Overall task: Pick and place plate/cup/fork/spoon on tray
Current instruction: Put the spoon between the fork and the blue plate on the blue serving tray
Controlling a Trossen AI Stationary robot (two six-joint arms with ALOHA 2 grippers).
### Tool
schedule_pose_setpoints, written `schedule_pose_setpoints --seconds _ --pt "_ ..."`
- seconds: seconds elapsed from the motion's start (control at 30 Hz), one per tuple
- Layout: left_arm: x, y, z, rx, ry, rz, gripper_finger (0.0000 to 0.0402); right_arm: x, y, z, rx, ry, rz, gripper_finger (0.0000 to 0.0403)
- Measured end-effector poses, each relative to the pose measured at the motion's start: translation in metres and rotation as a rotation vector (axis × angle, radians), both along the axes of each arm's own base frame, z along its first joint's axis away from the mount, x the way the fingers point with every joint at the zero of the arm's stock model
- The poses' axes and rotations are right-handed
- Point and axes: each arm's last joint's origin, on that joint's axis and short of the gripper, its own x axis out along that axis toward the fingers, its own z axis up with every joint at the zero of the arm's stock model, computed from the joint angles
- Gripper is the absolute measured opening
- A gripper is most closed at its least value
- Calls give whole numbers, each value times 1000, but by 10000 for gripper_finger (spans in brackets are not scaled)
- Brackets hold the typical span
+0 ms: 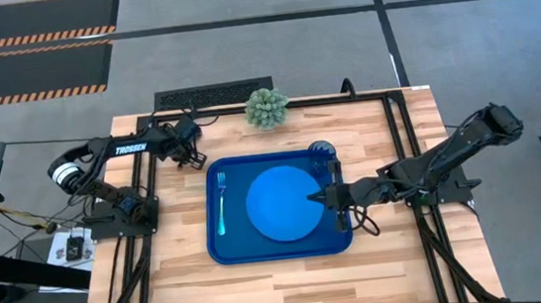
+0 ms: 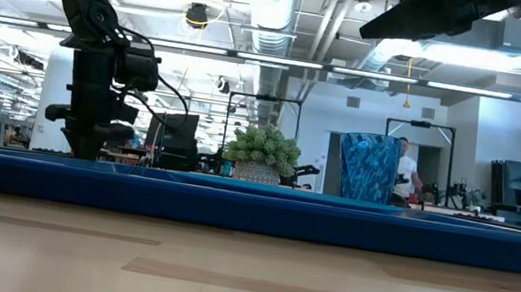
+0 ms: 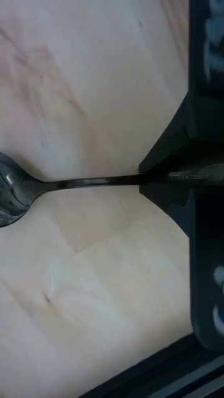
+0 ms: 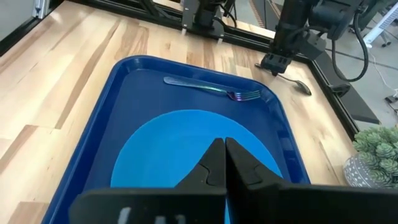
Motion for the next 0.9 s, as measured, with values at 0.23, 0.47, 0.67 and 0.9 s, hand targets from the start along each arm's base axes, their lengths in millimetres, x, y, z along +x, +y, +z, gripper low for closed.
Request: schedule_pose_setpoints --seconds 0.23,0.47,0.67,0.9 --pt "-3 -5 5 -14 1 -55 4 0 0 0 1 1 0 8" --pt "0 -22 27 53 -125 -159 1 0 0 0 4 0 -1 8" --pt "6 -44 47 134 -316 -266 1 0 0 0 9 -5 -3 8" --pt "14 -72 68 218 -602 -395 1 2 -1 3 21 -40 -9 8"
